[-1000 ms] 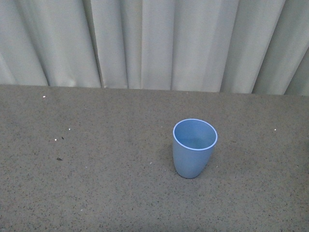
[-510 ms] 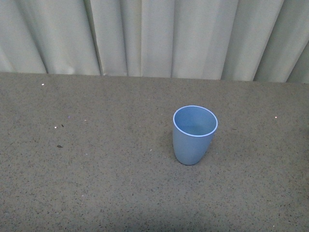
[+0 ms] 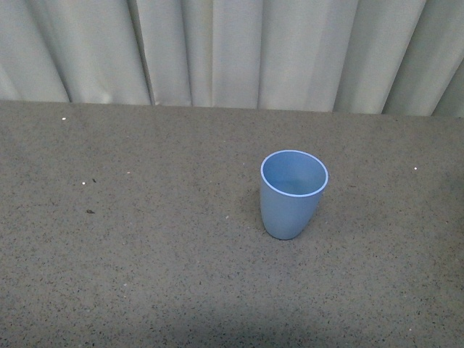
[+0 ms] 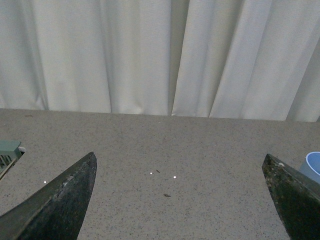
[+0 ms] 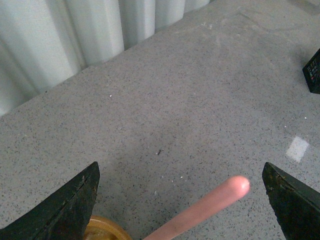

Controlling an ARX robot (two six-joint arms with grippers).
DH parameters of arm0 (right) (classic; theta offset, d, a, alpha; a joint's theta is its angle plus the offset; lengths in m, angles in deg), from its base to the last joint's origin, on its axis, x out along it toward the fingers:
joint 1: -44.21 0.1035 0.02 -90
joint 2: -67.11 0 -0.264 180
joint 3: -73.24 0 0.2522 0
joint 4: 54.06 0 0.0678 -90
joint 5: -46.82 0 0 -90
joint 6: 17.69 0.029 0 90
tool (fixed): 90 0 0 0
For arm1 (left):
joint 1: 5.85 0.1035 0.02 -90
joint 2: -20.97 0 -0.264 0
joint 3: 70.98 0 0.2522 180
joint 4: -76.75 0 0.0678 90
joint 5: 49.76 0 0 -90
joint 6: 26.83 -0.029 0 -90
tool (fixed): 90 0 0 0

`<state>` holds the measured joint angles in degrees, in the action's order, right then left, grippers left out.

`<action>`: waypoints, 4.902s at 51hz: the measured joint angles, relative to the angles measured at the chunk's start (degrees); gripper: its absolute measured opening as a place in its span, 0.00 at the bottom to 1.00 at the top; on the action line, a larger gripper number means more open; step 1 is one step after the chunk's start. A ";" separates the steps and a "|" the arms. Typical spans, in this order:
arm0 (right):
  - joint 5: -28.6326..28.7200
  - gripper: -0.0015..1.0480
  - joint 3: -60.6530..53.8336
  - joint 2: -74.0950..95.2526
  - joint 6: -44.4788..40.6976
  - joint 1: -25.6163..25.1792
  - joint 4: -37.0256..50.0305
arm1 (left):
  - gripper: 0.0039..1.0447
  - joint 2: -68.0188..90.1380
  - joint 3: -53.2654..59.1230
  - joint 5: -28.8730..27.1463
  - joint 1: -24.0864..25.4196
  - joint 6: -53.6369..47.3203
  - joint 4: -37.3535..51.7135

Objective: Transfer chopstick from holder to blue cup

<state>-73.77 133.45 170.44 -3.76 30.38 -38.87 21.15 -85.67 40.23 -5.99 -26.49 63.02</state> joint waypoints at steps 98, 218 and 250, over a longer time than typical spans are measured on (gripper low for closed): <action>2.38 0.01 -3.74 -25.94 6.99 22.16 1.07 | 0.94 0.00 -0.02 0.00 0.00 0.00 0.00; 5.05 0.76 -6.88 -11.19 1.36 39.76 20.96 | 0.94 0.00 0.00 0.00 0.00 -0.02 0.00; 30.69 0.01 -45.55 -100.56 -13.73 13.99 -28.44 | 0.94 0.00 0.00 -0.02 0.00 -0.04 0.00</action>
<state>-43.09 87.90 69.88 -17.49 44.37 -67.31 21.15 -85.67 40.21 -5.99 -26.54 63.02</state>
